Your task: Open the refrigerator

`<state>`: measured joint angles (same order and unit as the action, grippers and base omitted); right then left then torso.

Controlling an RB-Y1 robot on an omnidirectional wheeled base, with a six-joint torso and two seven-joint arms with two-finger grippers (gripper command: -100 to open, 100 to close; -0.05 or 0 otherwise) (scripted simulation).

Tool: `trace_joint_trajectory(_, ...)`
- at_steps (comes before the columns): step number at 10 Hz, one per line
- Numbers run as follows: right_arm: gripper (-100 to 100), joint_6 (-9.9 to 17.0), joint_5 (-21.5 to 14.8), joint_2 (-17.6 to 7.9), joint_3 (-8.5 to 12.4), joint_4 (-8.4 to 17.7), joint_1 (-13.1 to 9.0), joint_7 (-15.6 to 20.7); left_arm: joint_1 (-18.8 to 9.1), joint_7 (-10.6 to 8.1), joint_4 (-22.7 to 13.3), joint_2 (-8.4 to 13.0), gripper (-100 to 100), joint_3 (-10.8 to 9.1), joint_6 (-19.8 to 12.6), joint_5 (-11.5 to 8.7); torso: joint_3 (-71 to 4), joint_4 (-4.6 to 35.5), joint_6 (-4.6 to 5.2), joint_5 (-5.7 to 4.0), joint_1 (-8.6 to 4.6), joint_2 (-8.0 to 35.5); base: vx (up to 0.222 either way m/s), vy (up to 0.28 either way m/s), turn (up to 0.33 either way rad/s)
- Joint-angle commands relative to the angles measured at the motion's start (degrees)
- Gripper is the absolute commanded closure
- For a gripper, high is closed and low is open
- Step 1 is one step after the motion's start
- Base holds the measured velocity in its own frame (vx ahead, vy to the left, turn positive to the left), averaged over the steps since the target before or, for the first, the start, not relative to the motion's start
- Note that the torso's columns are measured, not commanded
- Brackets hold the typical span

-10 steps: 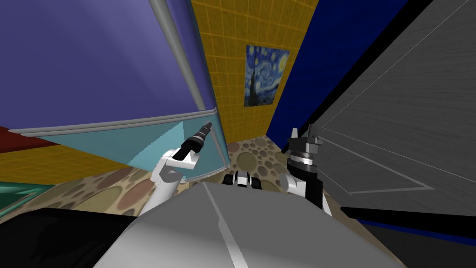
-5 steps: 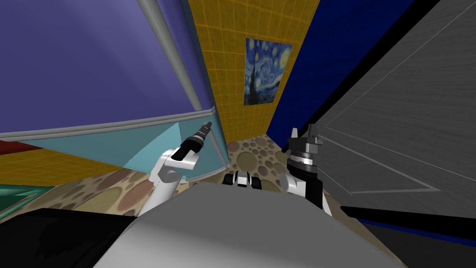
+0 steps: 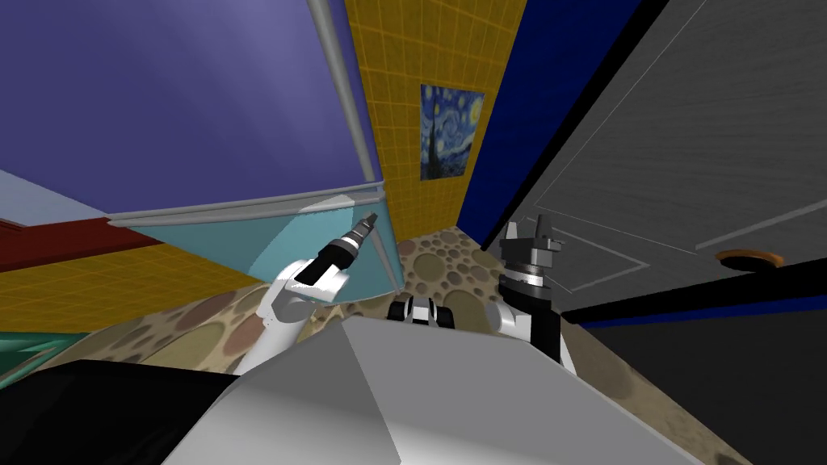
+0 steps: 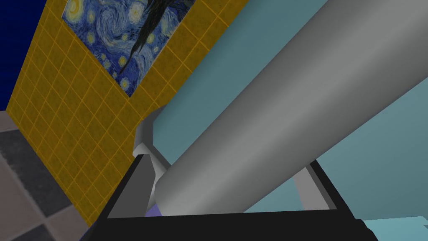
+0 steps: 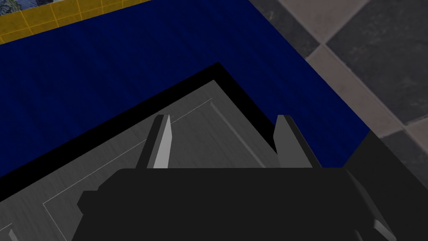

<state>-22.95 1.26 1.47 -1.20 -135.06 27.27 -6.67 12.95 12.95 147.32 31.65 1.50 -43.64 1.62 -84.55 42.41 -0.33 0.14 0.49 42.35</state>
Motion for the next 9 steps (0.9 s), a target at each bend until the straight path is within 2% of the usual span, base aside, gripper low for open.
trace_joint_trajectory(1, 0, 0.0, 0.0, 0.0, 0.0, 0.0, 0.0, 0.0, -0.6, 0.47, 1.5, 1.1, 100, 2.3, 0.4, -1.4, 0.1, 0.0, -0.03, 0.05, 0.07, 0.2, -0.361, 0.105, -0.094)
trace_joint_trajectory(3, 0, 0.0, 0.0, 0.0, 0.0, 0.0, 0.0, 0.0, -0.5, 0.77, 2.5, 2.3, 100, 3.87, 1.2, -2.9, 0.1, 0.0, 0.18, -0.08, -0.38, 0.2, -0.361, 0.089, -0.076)
trace_joint_trajectory(4, 0, 0.0, 0.0, 0.0, 0.0, 0.0, 0.0, 0.0, -0.7, 0.76, 2.2, 2.1, 100, 3.32, 0.6, -2.4, 0.1, 0.0, 0.28, -0.15, -0.51, 0.1, -0.157, 0.054, -0.047)
trace_joint_trajectory(6, 0, 0.0, 0.0, 0.0, 0.0, 0.0, 0.0, 0.0, -1.3, 1.15, 2.3, 3.4, 100, 4.99, 1.7, -4.2, -0.2, -0.2, 0.33, -0.16, -0.49, -0.3, -0.202, 0.121, -0.12)
trace_joint_trajectory(7, 0, 0.0, 0.0, 0.0, 0.0, 0.0, 0.0, 0.0, -1.3, 1.15, 2.3, 3.4, 100, 4.99, 1.7, -4.2, 0.1, -0.2, 0.45, -0.05, -0.41, 0.0, -0.241, 0.138, -0.084)
trace_joint_trajectory(9, 0, 0.0, 0.0, 0.0, 0.0, 0.0, 0.0, 0.0, -2.0, 1.51, 2.3, 4.6, 100, 6.45, 2.9, -5.8, 0.1, -0.1, 0.16, 0.05, -0.03, 0.1, -0.261, 0.186, -0.109)
